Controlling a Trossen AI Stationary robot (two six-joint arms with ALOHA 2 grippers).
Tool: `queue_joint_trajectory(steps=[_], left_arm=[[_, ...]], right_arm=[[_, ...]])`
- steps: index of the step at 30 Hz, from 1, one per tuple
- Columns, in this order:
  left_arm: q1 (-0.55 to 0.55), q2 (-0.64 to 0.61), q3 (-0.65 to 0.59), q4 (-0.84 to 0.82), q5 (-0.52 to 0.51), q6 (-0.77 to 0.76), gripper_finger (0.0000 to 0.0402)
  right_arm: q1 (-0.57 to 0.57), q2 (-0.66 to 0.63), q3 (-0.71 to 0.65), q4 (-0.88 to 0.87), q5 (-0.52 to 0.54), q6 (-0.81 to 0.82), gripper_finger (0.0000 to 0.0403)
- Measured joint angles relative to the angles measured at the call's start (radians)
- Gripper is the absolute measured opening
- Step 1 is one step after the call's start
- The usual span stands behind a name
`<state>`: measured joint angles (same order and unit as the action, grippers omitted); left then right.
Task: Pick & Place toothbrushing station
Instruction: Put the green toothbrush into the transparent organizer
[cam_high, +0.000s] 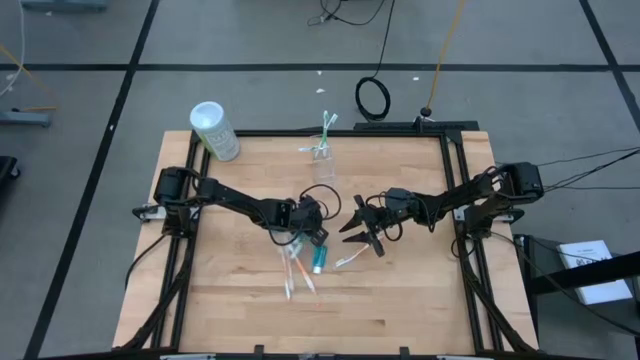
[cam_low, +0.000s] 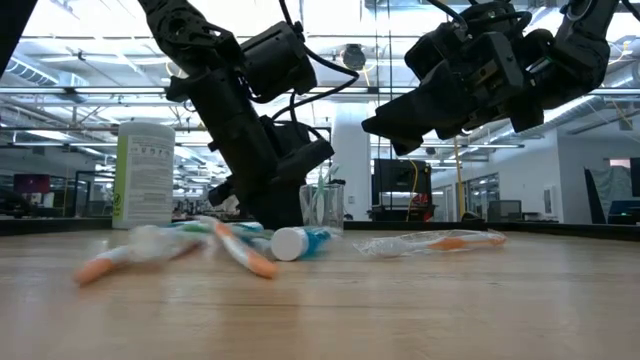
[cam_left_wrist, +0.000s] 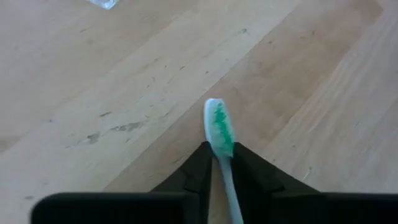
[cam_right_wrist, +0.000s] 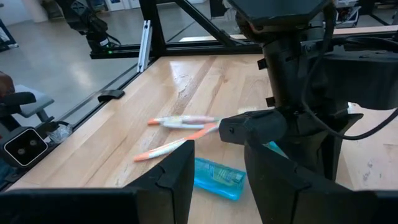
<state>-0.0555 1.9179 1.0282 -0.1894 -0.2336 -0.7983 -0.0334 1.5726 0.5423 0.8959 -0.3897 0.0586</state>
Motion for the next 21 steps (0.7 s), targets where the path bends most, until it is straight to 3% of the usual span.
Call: queue_joint_trajectory(steps=[7, 15, 21], left_arm=[[0.018, 0.0, 0.0, 0.015, 0.032, 0.122, 0.0009], [0.025, -0.007, -0.002, 0.042, 0.038, 0.194, 0.001], [0.024, -0.099, -0.006, 0.04, 0.014, 0.243, 0.0002]], right_arm=[[0.0, 0.0, 0.0, -0.005, 0.0, 0.0, 0.0132], [0.0, 0.0, 0.0, -0.011, 0.0, 0.0, 0.0132], [0.0, 0.0, 0.0, -0.011, 0.0, 0.0, 0.0132]])
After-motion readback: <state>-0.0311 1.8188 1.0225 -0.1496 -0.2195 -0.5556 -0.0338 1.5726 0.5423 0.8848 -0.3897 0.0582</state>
